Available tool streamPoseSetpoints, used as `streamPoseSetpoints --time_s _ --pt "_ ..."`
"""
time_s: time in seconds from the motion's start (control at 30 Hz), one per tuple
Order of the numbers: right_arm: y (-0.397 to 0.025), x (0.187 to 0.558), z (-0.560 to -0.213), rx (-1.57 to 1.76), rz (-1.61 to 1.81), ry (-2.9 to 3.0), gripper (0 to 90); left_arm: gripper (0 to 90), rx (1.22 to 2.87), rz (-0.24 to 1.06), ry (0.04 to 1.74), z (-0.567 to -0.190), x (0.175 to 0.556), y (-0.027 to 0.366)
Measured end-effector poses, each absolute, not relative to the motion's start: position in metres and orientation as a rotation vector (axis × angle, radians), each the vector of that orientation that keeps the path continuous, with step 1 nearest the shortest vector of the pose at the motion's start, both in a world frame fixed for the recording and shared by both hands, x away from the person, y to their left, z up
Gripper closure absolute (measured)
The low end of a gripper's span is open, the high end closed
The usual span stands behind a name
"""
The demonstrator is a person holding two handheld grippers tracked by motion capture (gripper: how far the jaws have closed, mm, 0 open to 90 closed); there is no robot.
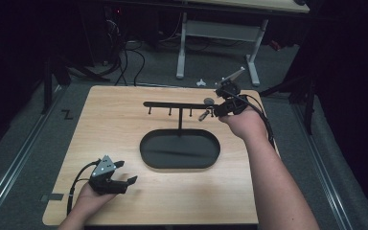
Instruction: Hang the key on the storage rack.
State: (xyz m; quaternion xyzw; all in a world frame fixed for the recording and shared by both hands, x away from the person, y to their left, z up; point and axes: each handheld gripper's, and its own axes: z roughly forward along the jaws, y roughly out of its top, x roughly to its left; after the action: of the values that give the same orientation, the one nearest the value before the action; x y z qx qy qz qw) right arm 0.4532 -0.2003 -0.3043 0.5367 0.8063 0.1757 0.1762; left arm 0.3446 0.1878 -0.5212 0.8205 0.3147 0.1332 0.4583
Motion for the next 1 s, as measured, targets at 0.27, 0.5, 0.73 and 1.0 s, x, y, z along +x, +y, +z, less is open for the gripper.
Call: streamPoseSetpoints --time_s 0.27,0.5,0.73,1.0 --pt "-0.2 0.451 -0.306 1.522 0.496 2.287 66.7 20.2 2.019 0.327 0.773 -0.521 0.345 0.187" --pt "-0.203 0.446 -0.316 1.512 0.486 2.301 64.3 20.2 2.018 0.33 0.771 -0.521 0.345 0.187" --pt "-0.213 0.438 -0.328 1.552 0.483 2.294 62.8 20.2 2.021 0.327 0.77 -0.521 0.345 0.186" --pt "-0.223 0.425 -0.357 1.566 0.46 2.311 61.1 20.2 2.028 0.326 0.767 -0.522 0.345 0.184"
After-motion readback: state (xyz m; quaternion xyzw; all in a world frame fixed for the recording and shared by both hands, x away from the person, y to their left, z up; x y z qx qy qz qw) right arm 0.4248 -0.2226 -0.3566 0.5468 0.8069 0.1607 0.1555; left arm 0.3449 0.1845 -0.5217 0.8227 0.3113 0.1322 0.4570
